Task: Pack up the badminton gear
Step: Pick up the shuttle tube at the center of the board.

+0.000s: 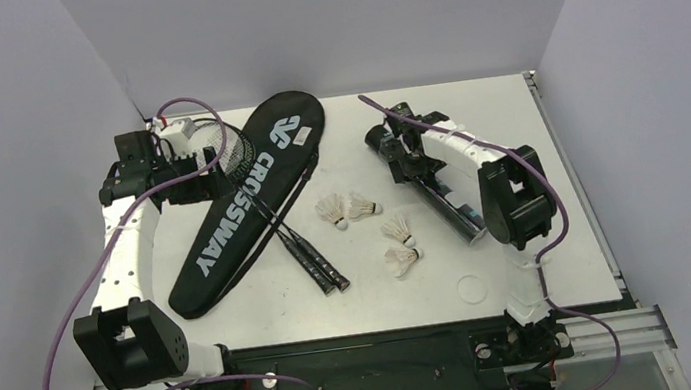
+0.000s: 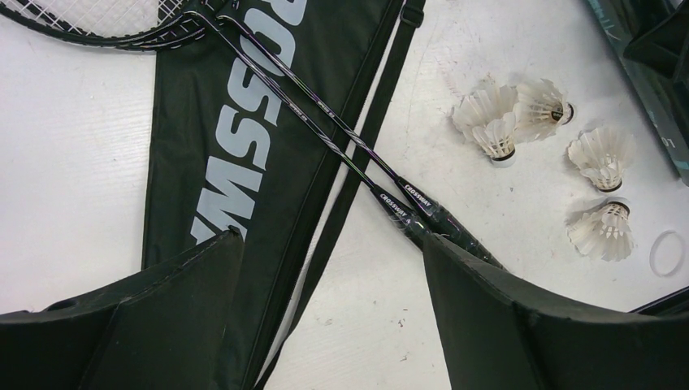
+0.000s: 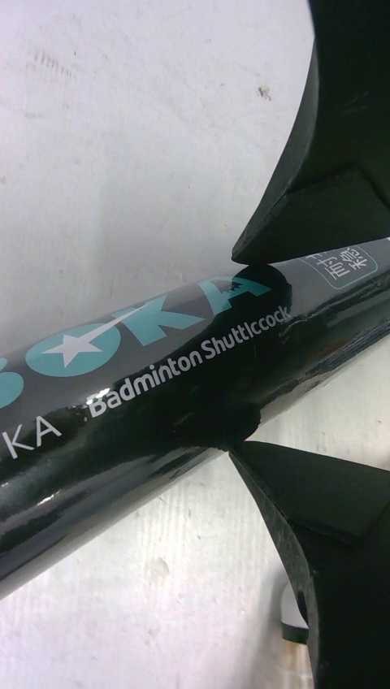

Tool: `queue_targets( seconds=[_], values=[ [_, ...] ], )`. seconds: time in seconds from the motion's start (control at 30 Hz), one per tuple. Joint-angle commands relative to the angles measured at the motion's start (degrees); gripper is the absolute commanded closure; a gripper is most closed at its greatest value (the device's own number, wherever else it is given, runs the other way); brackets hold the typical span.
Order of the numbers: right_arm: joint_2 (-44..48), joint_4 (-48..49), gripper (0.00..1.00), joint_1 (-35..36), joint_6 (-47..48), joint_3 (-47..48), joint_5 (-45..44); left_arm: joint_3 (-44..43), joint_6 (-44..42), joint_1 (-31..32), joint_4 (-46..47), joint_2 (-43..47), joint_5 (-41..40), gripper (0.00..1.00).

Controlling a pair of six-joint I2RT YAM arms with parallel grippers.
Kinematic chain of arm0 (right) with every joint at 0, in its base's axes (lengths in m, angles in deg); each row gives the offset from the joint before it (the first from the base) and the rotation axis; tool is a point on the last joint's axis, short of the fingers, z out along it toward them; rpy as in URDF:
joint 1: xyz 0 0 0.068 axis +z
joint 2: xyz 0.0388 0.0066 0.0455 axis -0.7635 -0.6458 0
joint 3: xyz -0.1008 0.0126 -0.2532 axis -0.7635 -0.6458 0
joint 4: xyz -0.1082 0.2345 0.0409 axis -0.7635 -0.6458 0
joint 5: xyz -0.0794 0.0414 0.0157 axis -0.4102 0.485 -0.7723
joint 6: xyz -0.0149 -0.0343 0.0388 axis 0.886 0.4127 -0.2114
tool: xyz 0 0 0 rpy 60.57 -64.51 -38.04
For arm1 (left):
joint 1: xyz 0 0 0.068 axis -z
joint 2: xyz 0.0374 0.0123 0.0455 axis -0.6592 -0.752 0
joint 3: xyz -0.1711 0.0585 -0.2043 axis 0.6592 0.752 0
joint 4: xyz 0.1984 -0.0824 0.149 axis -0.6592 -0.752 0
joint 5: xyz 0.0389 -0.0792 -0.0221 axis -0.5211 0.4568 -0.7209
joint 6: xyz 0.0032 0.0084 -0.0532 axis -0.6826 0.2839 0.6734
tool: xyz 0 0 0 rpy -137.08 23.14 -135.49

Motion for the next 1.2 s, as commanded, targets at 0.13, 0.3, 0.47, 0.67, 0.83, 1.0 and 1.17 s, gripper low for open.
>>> queue_targets(
  seconds=[0.13,0.3,0.47,0.67,0.83,1.0,1.17],
  values=[
    [0.5,0.09,0.24,-1.27,-3.71,-3.48,-1.11,-2.0,-0.01,-0.41,0.09,0.53,1.18,0.08],
    [-0.6,-0.43,0.19,-2.03,-4.99,-3.08,2.08,-1.87,-0.28,-0.46,-0.15,0.52,1.0,0.08],
    [-0.36,-1.03,0.23,-2.35,-5.9,-2.81,2.35,-1.93,-0.7,-0.41,-0.3,0.51,0.84,0.08],
    [2.6,-1.44,0.47,-2.89,-6.51,-1.68,0.68,-2.06,0.22,-0.42,-0.05,0.44,1.46,0.08],
    [6.34,-2.65,0.6,-3.25,-7.64,0.49,-1.07,-1.98,1.03,0.23,-0.24,1.19,3.11,0.08],
    [12.29,-4.38,0.6,-3.05,-11.82,2.75,-1.81,-5.14,2.33,2.26,-2.66,1.42,7.28,0.08],
    [20.1,-2.02,0.6,-1.64,-23.46,2.03,-1.6,-9.68,4.99,8.46,-4.03,3.33,9.67,0.07]
  ],
)
